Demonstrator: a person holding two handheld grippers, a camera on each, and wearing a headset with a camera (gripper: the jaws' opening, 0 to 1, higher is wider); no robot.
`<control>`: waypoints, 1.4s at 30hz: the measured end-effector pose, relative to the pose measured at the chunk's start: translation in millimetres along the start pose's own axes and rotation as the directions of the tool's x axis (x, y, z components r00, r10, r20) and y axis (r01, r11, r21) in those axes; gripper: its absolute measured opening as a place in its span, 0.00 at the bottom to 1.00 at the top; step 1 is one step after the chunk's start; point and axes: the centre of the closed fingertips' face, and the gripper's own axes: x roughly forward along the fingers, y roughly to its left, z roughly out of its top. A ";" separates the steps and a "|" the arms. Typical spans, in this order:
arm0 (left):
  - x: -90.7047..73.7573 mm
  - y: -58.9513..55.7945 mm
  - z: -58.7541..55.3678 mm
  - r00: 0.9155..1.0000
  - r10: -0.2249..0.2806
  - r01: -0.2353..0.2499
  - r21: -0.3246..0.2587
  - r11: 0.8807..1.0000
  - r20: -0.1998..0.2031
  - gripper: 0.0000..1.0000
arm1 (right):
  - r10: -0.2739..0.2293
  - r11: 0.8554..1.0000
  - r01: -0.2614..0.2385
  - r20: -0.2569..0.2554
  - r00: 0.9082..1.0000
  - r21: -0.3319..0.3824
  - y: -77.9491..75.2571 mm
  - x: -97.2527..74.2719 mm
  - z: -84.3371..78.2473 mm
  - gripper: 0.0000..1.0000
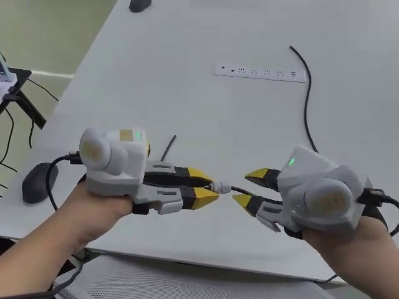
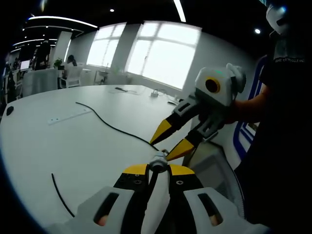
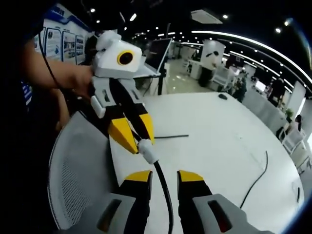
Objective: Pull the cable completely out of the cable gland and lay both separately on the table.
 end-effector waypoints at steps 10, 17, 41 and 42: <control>2.9 0.6 -2.2 1.000 0.004 -0.004 0.006 1.000 -0.008 0.15 | 0.006 0.999 -0.007 -0.011 1.000 -0.044 3.0 3.4 1.2 0.04; 3.0 0.1 -5.7 1.000 0.003 -0.003 0.008 1.000 -0.021 0.15 | 0.014 0.998 -0.016 -0.028 1.000 -0.066 8.2 7.1 -2.6 0.01; 3.7 2.0 -2.7 1.000 0.026 -0.026 0.006 1.000 0.002 0.15 | -0.008 0.995 0.008 -0.003 1.000 0.099 -3.6 5.4 -15.3 0.00; 3.7 2.1 -2.1 1.000 0.027 -0.027 0.005 1.000 0.004 0.15 | -0.013 0.994 0.012 0.004 1.000 0.107 -4.8 4.6 -15.7 0.00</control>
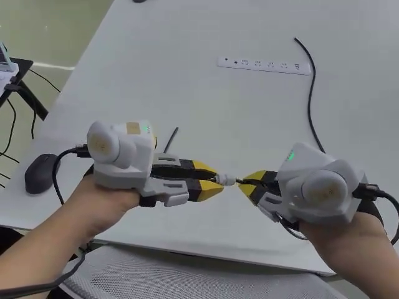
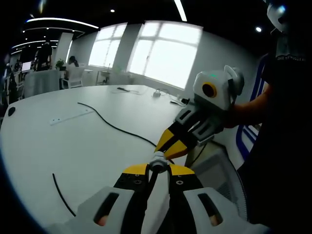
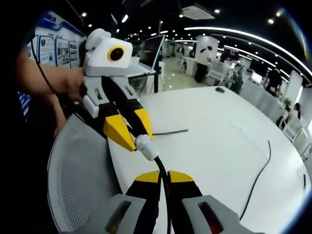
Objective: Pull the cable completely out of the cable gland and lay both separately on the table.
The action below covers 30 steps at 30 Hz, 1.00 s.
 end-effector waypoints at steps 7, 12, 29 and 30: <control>-2.5 3.9 3.9 1.000 0.006 -0.006 -0.002 1.000 0.010 0.15 | -0.053 0.998 0.054 -0.025 0.998 0.039 -16.2 -2.9 -13.7 0.00; -2.2 2.5 9.0 1.000 0.007 -0.007 0.013 1.000 0.011 0.15 | -0.074 0.990 0.078 -0.042 0.996 0.116 -32.0 -6.8 -30.0 0.00; 6.0 -0.9 6.1 1.000 -0.009 0.009 0.028 1.000 -0.009 0.15 | -0.123 0.882 0.167 -0.127 0.984 0.441 -50.5 2.3 -97.4 0.00; 6.4 -1.4 5.3 1.000 -0.011 0.011 0.028 1.000 -0.012 0.15 | -0.127 0.869 0.174 -0.131 0.983 0.463 -50.9 2.8 -100.6 0.00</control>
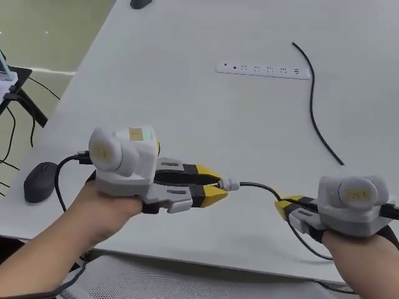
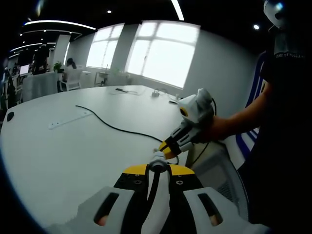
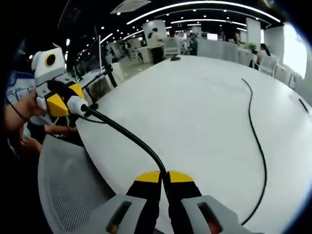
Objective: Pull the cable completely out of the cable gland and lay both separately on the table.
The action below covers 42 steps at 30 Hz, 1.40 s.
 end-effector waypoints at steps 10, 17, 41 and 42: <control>3.2 -2.9 -2.5 1.000 -0.009 0.009 0.003 1.000 -0.007 0.15 | 0.002 0.998 -0.001 -0.011 1.000 0.069 0.5 1.6 -3.5 0.00; 0.2 -0.7 -2.5 1.000 -0.003 0.003 0.005 1.000 -0.009 0.15 | -0.005 1.000 0.005 -0.007 1.000 0.015 3.8 -1.2 -2.7 0.00; -8.4 -1.4 -3.6 1.000 0.012 -0.012 -0.029 1.000 0.008 0.15 | 0.106 0.968 -0.081 0.095 0.990 -0.237 46.3 -38.3 49.5 0.17; -9.4 -1.3 -3.8 1.000 0.014 -0.014 -0.030 0.999 0.006 0.15 | 0.122 0.969 -0.096 0.104 0.987 -0.229 50.5 -40.3 55.4 0.18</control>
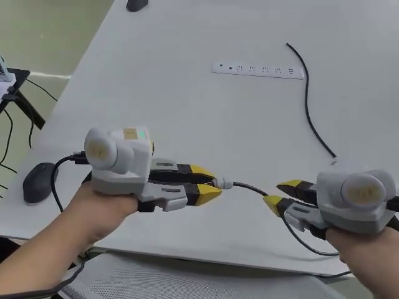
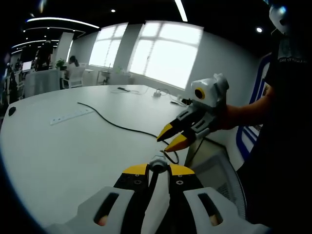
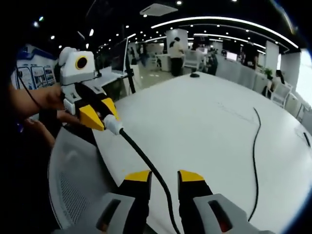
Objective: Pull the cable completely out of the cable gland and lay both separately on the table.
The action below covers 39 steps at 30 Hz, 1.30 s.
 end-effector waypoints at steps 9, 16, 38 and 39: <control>-2.4 -2.5 -4.2 1.000 0.008 -0.007 0.005 1.000 -0.011 0.15 | 0.097 0.931 -0.110 -0.054 0.994 -0.348 41.1 9.8 29.1 0.14; -0.8 -3.5 -3.4 1.000 0.010 -0.010 0.007 1.000 -0.008 0.15 | 0.069 0.870 -0.102 -0.087 0.994 -0.482 51.2 21.2 20.9 0.09; 4.4 -5.0 -1.0 1.000 0.021 -0.021 0.016 1.000 0.000 0.15 | 0.068 0.916 -0.076 -0.035 0.997 -0.394 47.7 23.3 21.3 0.00; 4.3 -4.8 -0.8 1.000 0.021 -0.021 0.015 1.000 0.000 0.15 | 0.068 0.921 -0.076 -0.035 0.997 -0.381 47.2 23.3 21.2 0.00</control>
